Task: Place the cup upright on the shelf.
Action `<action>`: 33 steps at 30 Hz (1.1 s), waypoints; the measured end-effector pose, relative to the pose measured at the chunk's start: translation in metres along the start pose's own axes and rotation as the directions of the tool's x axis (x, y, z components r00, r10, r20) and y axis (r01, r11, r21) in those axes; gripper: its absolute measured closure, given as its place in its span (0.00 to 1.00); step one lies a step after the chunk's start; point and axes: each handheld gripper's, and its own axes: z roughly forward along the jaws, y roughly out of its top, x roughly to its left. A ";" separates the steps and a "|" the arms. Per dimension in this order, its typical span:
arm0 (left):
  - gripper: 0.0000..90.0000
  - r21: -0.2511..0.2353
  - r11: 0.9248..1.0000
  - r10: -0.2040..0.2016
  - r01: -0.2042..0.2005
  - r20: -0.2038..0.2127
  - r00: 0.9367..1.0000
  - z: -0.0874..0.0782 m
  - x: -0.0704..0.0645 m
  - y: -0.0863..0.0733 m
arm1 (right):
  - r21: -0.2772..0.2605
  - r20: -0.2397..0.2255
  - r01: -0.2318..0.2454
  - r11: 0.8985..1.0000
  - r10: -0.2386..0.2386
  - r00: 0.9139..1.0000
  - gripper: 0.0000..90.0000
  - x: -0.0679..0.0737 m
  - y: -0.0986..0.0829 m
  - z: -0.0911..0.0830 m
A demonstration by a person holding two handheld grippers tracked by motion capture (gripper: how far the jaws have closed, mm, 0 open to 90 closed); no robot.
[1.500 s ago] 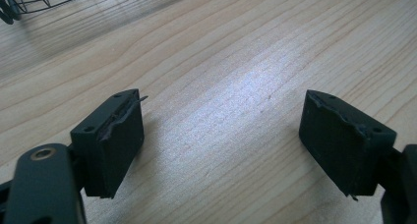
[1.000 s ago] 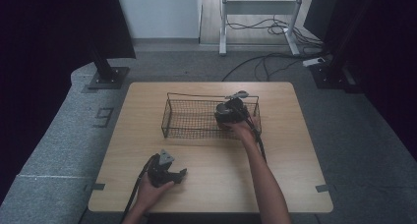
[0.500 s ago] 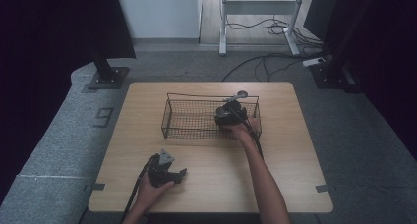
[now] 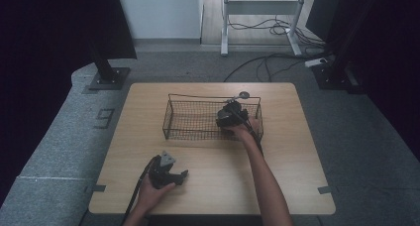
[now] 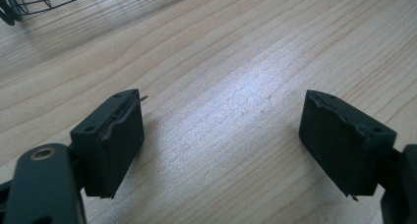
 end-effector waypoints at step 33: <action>0.19 0.000 1.000 0.000 0.000 0.000 1.000 0.000 0.000 0.000 | 0.048 0.038 -0.013 0.999 0.011 0.999 0.14 -0.006 -0.001 -0.013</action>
